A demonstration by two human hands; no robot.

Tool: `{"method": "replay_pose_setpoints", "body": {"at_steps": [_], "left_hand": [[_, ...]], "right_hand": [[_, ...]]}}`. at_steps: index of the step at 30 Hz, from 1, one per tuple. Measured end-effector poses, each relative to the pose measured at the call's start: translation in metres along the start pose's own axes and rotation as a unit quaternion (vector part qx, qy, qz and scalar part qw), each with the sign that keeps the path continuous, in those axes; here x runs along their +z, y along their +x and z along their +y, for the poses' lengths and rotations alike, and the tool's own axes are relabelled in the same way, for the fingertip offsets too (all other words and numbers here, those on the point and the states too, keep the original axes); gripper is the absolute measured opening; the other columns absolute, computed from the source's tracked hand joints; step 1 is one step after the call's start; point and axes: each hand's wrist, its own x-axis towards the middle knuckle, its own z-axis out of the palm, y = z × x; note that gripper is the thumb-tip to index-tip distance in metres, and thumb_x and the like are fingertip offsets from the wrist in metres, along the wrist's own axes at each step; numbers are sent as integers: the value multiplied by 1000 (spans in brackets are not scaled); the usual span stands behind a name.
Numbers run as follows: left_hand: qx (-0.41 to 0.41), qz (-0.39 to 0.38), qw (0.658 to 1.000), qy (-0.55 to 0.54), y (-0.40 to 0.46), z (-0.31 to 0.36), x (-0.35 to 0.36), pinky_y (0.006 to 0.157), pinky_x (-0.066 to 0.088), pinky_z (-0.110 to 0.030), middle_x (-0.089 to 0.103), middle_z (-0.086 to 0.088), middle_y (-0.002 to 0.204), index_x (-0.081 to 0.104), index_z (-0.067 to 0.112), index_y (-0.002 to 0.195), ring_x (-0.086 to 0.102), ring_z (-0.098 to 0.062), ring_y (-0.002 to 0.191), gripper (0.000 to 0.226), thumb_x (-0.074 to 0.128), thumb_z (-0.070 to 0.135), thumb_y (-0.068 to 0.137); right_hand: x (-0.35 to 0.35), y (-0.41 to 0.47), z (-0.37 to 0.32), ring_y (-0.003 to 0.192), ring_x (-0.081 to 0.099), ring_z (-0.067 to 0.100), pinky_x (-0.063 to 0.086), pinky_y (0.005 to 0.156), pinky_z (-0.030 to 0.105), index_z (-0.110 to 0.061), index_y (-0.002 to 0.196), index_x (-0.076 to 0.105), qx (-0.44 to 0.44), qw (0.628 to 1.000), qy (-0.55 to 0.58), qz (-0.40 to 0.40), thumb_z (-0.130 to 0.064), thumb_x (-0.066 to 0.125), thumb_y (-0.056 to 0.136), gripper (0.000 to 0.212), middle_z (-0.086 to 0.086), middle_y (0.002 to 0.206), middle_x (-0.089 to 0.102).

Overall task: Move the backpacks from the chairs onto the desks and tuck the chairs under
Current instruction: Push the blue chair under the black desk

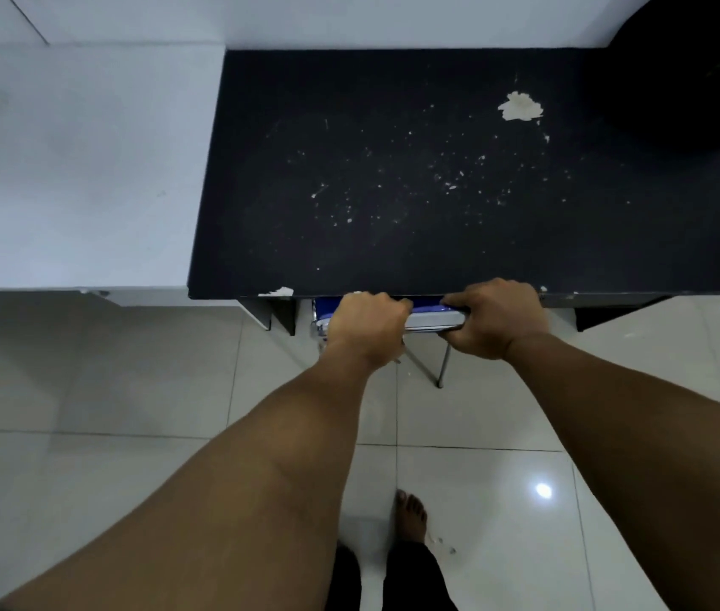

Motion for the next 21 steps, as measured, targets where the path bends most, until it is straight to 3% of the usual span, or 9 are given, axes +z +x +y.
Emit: {"method": "replay_pose_setpoints", "body": {"at_steps": [4,7,10,16,21], "left_hand": [[10,-15,1000,1,-1,-22,4,60,43,-30,68,3,83,61,28,113,58,-18,65,25,57,34,89],[19,-14,1000,6,-2,-33,5,62,47,-30,70,3,87,60,29,117,60,-19,67,30,58,36,88],[16,-15,1000,14,-3,-33,6,67,52,-31,71,3,88,61,30,118,64,-20,71,33,60,38,86],[2,-10,1000,18,-4,-30,4,62,39,-28,68,6,83,62,33,116,56,-16,66,31,60,39,86],[-37,-27,999,-18,-4,-27,-4,62,42,-31,61,6,76,61,32,104,53,-17,64,23,63,35,81]], "right_hand": [[2,5,-18,70,63,13,49,60,24,-38,113,70,8,1000,15,4,-66,54,82,45,-11,82,71],[1,8,-27,71,62,11,37,53,21,-37,118,68,-4,1000,22,-4,-63,56,86,43,-12,86,71],[-2,6,-28,73,62,12,38,56,22,-38,119,67,2,1000,25,-6,-63,56,86,42,-11,87,71],[-1,7,-26,73,62,12,37,54,22,-37,123,65,-2,1000,20,-21,-60,58,86,44,-8,87,70],[-5,6,-29,58,54,7,31,50,21,-36,111,70,15,998,36,-38,-51,60,85,31,-10,70,62]]}}
